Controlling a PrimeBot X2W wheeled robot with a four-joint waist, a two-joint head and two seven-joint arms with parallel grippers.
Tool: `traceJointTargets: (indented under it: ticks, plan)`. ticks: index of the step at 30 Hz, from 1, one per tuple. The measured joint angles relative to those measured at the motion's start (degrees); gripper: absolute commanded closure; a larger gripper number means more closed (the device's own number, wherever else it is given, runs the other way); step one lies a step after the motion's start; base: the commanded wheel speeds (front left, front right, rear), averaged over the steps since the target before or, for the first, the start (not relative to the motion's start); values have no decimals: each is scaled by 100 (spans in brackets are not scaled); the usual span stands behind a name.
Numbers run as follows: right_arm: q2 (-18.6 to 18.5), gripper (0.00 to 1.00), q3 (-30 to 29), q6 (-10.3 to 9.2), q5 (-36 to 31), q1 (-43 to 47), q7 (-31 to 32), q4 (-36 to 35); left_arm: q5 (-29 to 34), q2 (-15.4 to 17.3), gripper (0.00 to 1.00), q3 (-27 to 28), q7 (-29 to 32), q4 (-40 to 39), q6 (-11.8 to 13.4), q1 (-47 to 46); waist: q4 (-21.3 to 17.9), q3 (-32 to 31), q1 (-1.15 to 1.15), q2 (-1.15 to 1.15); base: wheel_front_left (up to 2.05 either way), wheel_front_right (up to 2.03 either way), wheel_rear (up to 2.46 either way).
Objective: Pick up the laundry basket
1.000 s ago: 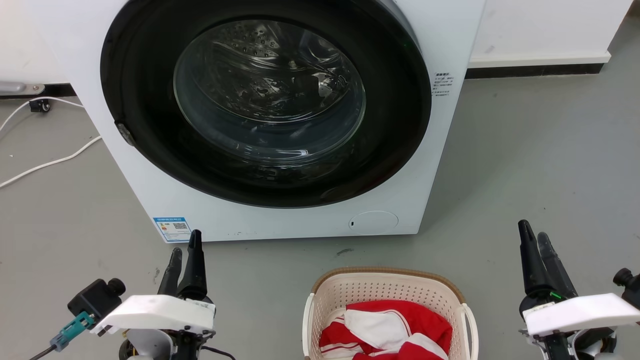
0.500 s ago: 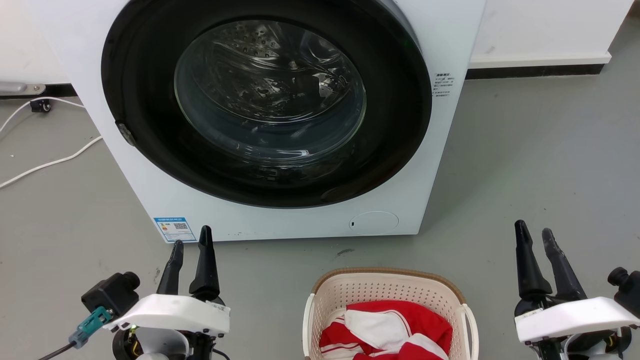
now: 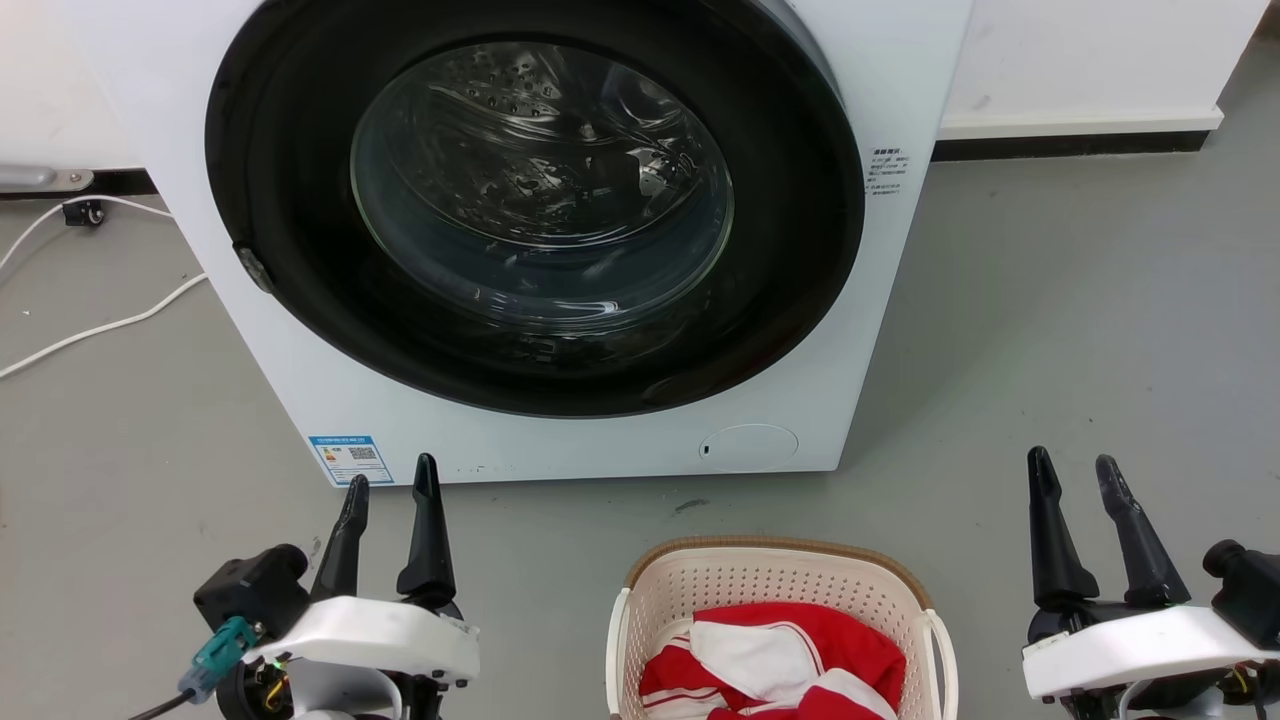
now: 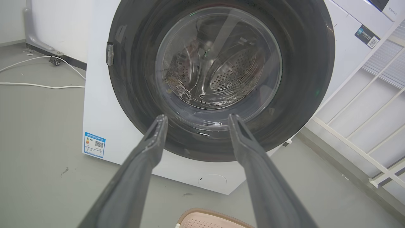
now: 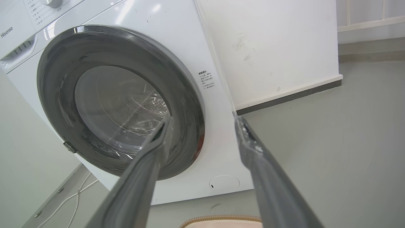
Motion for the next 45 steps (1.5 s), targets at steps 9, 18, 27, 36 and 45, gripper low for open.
traceJointTargets:
  ticks: [9,18,27,36,45]
  plan:
    - [-1,0,12,0,-577,28,-115,-78,525,1,0,-90,-126,-5,54,40,12,-15,0,0,0,0,0]
    - [-2,0,49,0,-1051,74,-245,-158,1003,2,0,-178,-236,12,121,59,13,-32,0,0,0,0,0]
    - [-3,0,63,1,-1406,146,-356,-185,1443,4,0,-240,-360,66,172,86,25,-46,0,0,0,0,0]
    - [-5,0,33,1,-1602,170,-458,-204,1808,5,0,-304,-457,70,205,135,39,-48,0,0,0,0,0]
    - [-5,0,21,1,-1813,215,-556,-223,2096,8,0,-341,-559,73,220,155,51,-49,0,0,0,0,0]
